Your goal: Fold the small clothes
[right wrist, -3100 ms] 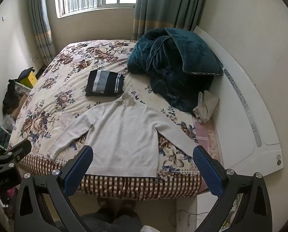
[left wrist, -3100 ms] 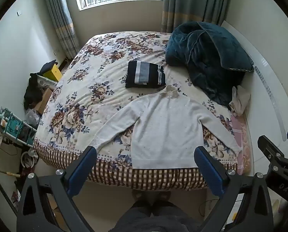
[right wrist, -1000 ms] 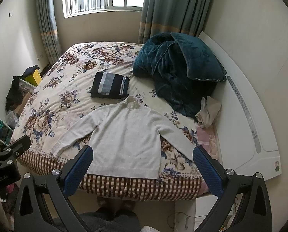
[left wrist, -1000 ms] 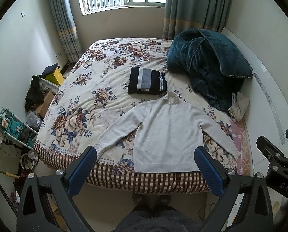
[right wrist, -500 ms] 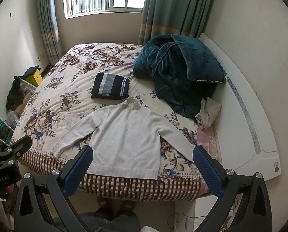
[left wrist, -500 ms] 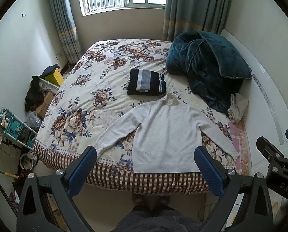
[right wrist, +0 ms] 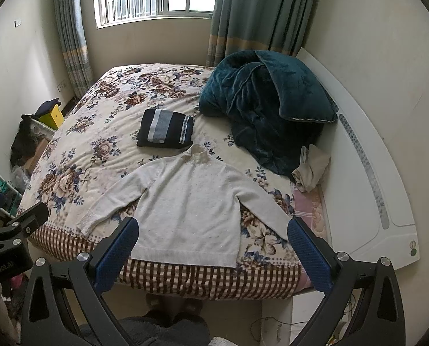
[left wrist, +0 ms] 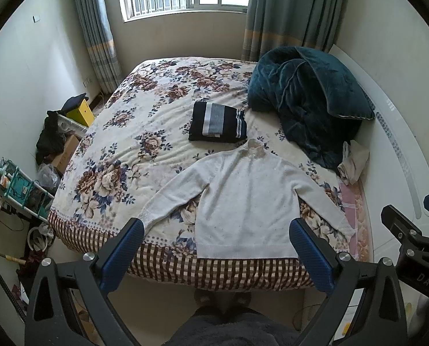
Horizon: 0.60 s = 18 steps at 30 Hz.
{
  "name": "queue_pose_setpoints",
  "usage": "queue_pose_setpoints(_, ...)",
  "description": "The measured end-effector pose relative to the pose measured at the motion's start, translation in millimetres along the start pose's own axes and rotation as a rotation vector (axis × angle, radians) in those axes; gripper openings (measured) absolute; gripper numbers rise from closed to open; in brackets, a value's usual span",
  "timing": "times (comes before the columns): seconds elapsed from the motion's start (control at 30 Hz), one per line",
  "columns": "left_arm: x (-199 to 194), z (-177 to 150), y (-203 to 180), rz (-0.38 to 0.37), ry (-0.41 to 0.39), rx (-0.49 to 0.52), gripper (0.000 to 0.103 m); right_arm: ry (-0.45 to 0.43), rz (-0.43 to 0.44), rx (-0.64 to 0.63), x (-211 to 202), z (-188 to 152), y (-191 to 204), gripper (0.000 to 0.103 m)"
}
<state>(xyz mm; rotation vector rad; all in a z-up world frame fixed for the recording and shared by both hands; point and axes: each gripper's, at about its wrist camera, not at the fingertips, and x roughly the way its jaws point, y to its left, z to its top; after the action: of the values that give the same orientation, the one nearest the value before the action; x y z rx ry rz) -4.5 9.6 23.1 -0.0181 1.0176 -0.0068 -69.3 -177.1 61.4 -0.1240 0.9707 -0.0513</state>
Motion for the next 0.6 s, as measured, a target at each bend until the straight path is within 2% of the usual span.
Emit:
queue_pose_setpoints(0.13,18,4,-1,0.047,-0.037,0.005,0.103,0.014,-0.002,0.026,7,0,-1,0.103)
queue_pose_setpoints(0.27,64,8,-4,0.082,-0.025,0.040,0.103,0.050,-0.034,0.112,48,-3,-18,0.103)
queue_pose_setpoints(0.4,129,5,-17,0.040,0.054,0.089,0.103,0.082,-0.106,0.286,115,-19,-58,0.103)
queue_pose_setpoints(0.47,165,6,-34,0.037,0.089,0.125,0.103,0.113,-0.162,0.414,163,-34,-91,0.103)
queue_pose_setpoints(0.6,231,10,-71,0.078,0.116,0.201,0.103,0.217,-0.213,0.650,251,-77,-158,0.103)
